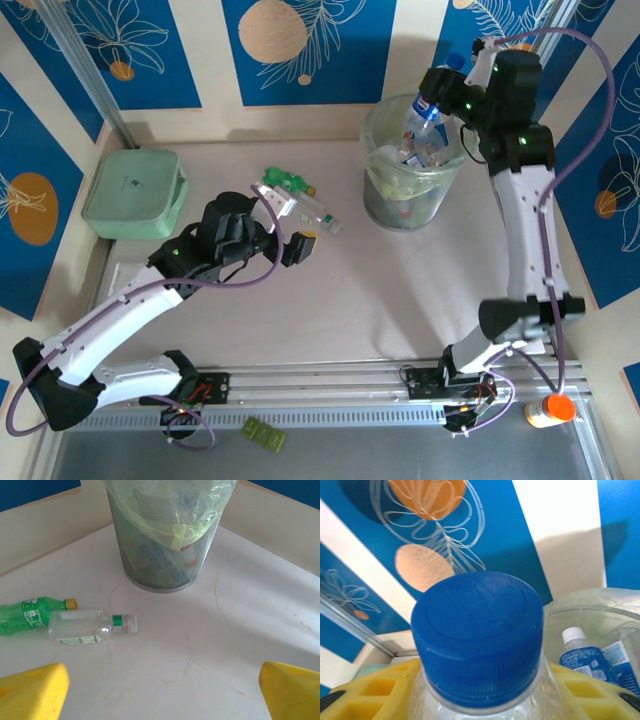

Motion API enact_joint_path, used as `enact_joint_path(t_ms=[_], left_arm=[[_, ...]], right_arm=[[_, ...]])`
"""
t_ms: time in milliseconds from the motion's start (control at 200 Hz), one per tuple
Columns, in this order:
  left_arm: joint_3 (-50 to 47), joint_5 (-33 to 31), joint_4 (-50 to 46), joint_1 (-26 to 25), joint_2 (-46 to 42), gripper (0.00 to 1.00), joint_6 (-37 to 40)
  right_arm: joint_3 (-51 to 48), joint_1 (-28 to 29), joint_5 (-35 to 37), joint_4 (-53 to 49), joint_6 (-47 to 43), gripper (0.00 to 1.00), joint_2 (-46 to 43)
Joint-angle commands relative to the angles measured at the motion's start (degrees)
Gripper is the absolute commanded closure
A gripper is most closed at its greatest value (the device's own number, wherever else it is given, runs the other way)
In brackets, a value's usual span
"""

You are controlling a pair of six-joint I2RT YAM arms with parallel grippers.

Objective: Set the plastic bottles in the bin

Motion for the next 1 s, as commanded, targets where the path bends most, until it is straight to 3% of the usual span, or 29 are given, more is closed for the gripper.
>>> enact_joint_path(t_ms=[0, 200, 400, 570, 760, 995], left_arm=[[-0.5, -0.2, 2.1, -0.3, -0.5, 0.03, -0.6], [-1.1, -0.1, 2.7, -0.2, -0.6, 0.03, -0.8], [-1.3, -2.0, 2.6, -0.1, -1.3, 0.02, -0.5], [-1.4, -1.9, 2.6, 0.0, -1.5, 0.02, -0.4], [-1.5, -3.3, 2.6, -0.1, -1.6, 0.01, -0.2], [-1.3, -5.9, 2.3, 0.6, -1.0, 0.01, -1.4]], right_arm=[[8.2, -0.1, -0.5, -7.3, 2.8, 0.71, 7.5], [17.5, 1.8, -1.7, -11.9, 8.4, 0.72, 18.7], [15.9, 3.6, -3.2, -13.0, 10.6, 0.7, 22.4], [11.1, 3.7, -2.9, -11.6, 11.2, 0.53, 21.6], [14.1, 2.7, -0.2, -14.2, 9.0, 0.32, 20.5], [17.0, 2.1, 4.5, -16.4, 5.7, 0.22, 16.4]])
